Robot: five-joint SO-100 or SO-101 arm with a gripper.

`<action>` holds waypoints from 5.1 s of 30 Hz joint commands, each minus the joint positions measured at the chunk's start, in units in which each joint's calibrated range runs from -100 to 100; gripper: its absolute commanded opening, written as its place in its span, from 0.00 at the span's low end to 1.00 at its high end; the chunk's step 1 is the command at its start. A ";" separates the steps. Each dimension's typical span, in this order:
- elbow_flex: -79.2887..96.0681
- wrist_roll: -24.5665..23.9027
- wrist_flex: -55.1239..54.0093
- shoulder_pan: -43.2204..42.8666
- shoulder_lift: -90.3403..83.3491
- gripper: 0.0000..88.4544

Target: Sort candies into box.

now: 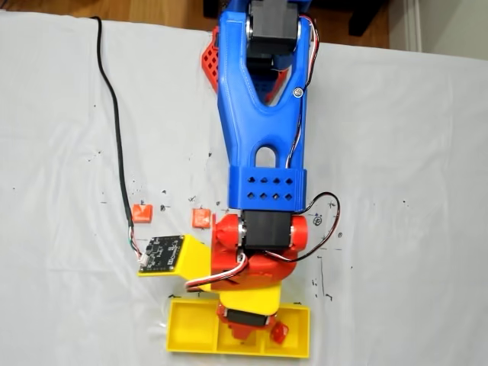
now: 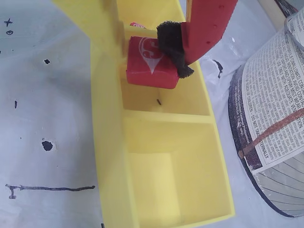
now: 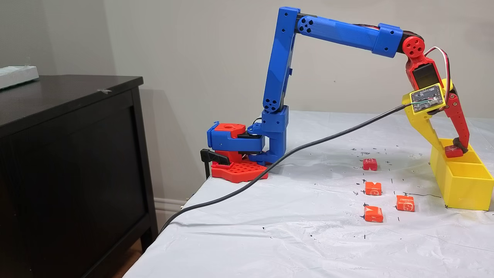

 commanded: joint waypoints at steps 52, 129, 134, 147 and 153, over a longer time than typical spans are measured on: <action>41.13 5.96 4.81 -5.42 -37.05 0.21; 9.81 3.17 -17.87 9.07 -9.31 0.00; 8.54 3.13 -16.23 8.89 -8.46 0.09; 8.17 3.27 -12.46 8.44 -9.14 0.22; 7.99 3.76 -8.62 9.25 -13.64 0.00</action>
